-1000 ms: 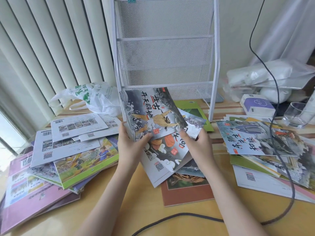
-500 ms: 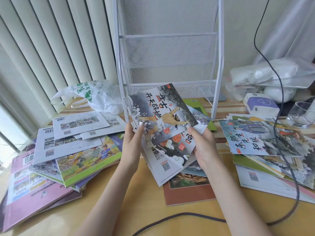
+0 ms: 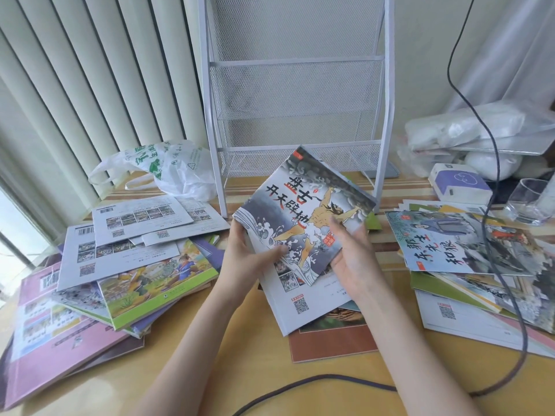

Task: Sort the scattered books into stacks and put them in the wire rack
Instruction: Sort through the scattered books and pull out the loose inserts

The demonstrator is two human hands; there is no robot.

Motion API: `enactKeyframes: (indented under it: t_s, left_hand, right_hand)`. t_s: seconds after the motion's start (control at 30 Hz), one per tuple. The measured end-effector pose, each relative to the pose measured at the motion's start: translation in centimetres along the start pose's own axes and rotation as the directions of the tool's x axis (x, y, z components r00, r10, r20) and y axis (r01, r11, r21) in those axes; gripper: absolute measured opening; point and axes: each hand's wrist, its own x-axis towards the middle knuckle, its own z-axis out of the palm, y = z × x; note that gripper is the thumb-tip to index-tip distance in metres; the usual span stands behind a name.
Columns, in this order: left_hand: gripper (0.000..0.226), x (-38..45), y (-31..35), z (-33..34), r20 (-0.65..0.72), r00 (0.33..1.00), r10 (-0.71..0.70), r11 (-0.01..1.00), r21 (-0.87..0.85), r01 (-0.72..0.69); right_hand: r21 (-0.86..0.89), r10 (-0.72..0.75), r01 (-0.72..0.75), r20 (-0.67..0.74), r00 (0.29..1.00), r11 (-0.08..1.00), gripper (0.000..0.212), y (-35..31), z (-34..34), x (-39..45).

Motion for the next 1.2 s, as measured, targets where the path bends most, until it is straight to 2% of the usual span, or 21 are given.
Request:
enactKeyframes:
  t_s: [0.07, 0.17, 0.23, 0.27, 0.33, 0.4, 0.47, 0.57, 0.6, 0.67, 0.73, 0.77, 0.83, 0.93, 1.0, 1.03, 1.07, 1.1, 1.13, 1.17, 1.2]
  left_hand:
    - [0.062, 0.1, -0.1, -0.1, -0.005, 1.0, -0.02, 0.999, -0.041, 0.02]
    - [0.042, 0.3, 0.1, -0.6, 0.027, 0.996, -0.084, 0.991, -0.097, 0.087]
    - [0.031, 0.6, 0.2, -1.4, 0.057, 0.99, -0.128, 0.985, -0.112, 0.134]
    - [0.033, 0.7, 0.3, -1.8, 0.038, 0.991, -0.129, 0.985, -0.112, 0.132]
    - [0.039, 1.1, 0.4, -2.7, -0.101, 0.99, -0.095, 0.992, -0.092, 0.085]
    - [0.043, 1.4, 0.4, -3.5, -0.28, 0.959, -0.05, 0.995, -0.092, 0.025]
    - [0.046, 1.6, 0.5, -4.2, -0.397, 0.918, 0.01, 0.992, -0.112, -0.059]
    - [0.043, 1.5, 1.1, -4.9, -0.554, 0.82, 0.142, 0.978, -0.048, -0.202]
    - [0.039, 1.3, 1.3, -5.0, -0.625, 0.75, 0.214, 0.967, 0.026, -0.254]
    - [0.03, 1.0, 1.8, -5.1, -0.746, 0.561, 0.358, 0.925, 0.201, -0.322]
    - [0.027, 0.9, 2.0, -5.5, -0.792, 0.418, 0.444, 0.884, 0.311, -0.35]
    - [0.026, 0.9, 2.1, -5.7, -0.803, 0.382, 0.457, 0.875, 0.329, -0.355]
    - [0.026, 1.0, 2.1, -5.8, -0.809, 0.349, 0.473, 0.866, 0.354, -0.352]
    - [0.023, 0.5, 2.3, -4.8, -0.785, 0.353, 0.51, 0.852, 0.403, -0.334]
    - [0.028, 0.4, 2.3, -4.2, -0.759, 0.372, 0.535, 0.84, 0.428, -0.335]
    - [0.029, 0.4, 2.4, -4.0, -0.74, 0.372, 0.56, 0.823, 0.443, -0.356]
    - [0.028, 0.5, 2.4, -3.9, -0.706, 0.363, 0.608, 0.787, 0.475, -0.393]
    - [0.027, 0.6, 2.2, -3.8, -0.645, 0.349, 0.679, 0.727, 0.529, -0.437]
    - [0.024, 0.7, 2.0, -3.5, -0.55, 0.332, 0.766, 0.638, 0.592, -0.492]
    - [0.022, 0.6, 1.6, -3.1, -0.432, 0.315, 0.845, 0.534, 0.646, -0.545]
    - [0.019, 0.5, 1.4, -2.6, -0.308, 0.313, 0.898, 0.438, 0.678, -0.59]
  right_hand:
    - [-0.034, -0.031, 0.031, -0.003, 1.0, 0.999, 0.04, -0.1, -0.1, 0.0]
    - [-0.053, -0.072, 0.069, -0.055, 0.996, 0.996, 0.039, -0.3, -0.5, 0.2]
    - [-0.069, -0.122, 0.112, -0.161, 0.979, 0.991, 0.04, -0.4, -0.8, 0.4]
    - [-0.077, -0.146, 0.131, -0.232, 0.962, 0.988, 0.039, -0.5, -1.1, 0.6]
    - [-0.096, -0.183, 0.158, -0.371, 0.91, 0.983, 0.037, -0.9, -1.9, 1.0]
    - [-0.133, -0.2, 0.156, -0.463, 0.863, 0.979, 0.039, -1.2, -3.0, 1.5]
    - [-0.195, -0.19, 0.101, -0.521, 0.832, 0.976, 0.043, -1.3, -3.6, 1.8]
    - [-0.312, -0.218, 0.046, -0.545, 0.81, 0.949, 0.039, -1.0, -3.9, 1.8]
    - [-0.36, -0.235, 0.032, -0.538, 0.81, 0.933, 0.034, -1.0, -3.8, 1.8]
    - [-0.462, -0.258, -0.007, -0.508, 0.822, 0.887, 0.032, -1.0, -3.9, 1.7]
    - [-0.583, -0.237, -0.086, -0.455, 0.859, 0.808, 0.049, -1.0, -4.1, 1.6]
    - [-0.658, -0.222, -0.115, -0.407, 0.886, 0.745, 0.059, -0.9, -4.1, 1.5]
    - [-0.779, -0.19, -0.103, -0.275, 0.942, 0.618, 0.064, -0.8, -3.7, 1.2]
    - [-0.91, -0.238, -0.023, -0.133, 0.962, 0.415, 0.068, -0.3, -3.0, 0.8]
    - [-0.979, -0.322, 0.011, -0.056, 0.945, 0.204, 0.069, 0.2, -3.0, 0.7]
    - [-0.994, -0.412, 0.042, -0.003, 0.911, 0.1, 0.066, 0.4, -3.0, 0.7]
    - [-0.994, -0.518, 0.101, 0.067, 0.853, 0.037, 0.06, 0.3, -2.9, 0.6]
    - [-0.982, -0.6, 0.19, 0.139, 0.788, 0.022, 0.052, 0.3, -2.8, 0.5]
    - [-0.95, -0.634, 0.299, 0.179, 0.752, 0.086, 0.042, 0.2, -2.7, 0.4]
    - [-0.878, -0.6, 0.402, 0.181, 0.78, 0.258, 0.034, 0.0, -2.3, 0.0]
    - [-0.746, -0.469, 0.423, 0.168, 0.867, 0.515, 0.031, -0.2, -1.5, -0.6]
